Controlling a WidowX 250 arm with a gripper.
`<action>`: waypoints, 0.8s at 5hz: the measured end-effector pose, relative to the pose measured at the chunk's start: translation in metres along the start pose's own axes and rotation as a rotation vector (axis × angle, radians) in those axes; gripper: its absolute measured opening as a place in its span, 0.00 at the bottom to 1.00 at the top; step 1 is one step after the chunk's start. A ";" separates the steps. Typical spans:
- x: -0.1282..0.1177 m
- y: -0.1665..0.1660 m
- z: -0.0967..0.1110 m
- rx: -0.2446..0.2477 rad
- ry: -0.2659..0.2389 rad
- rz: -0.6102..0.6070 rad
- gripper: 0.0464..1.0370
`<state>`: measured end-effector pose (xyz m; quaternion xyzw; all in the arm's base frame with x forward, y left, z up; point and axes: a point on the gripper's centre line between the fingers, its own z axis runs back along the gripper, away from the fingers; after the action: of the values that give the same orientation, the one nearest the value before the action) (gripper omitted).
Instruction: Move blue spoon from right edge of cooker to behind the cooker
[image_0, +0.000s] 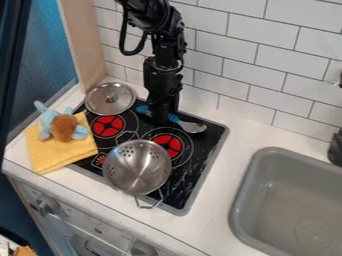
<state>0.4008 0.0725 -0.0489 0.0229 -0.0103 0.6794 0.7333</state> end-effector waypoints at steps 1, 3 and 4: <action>0.000 -0.001 0.000 0.010 -0.011 -0.036 0.68; -0.002 0.004 0.001 0.051 -0.012 -0.049 0.96; -0.002 -0.002 0.011 0.062 -0.049 -0.094 0.96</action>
<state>0.4031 0.0700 -0.0385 0.0625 -0.0061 0.6437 0.7627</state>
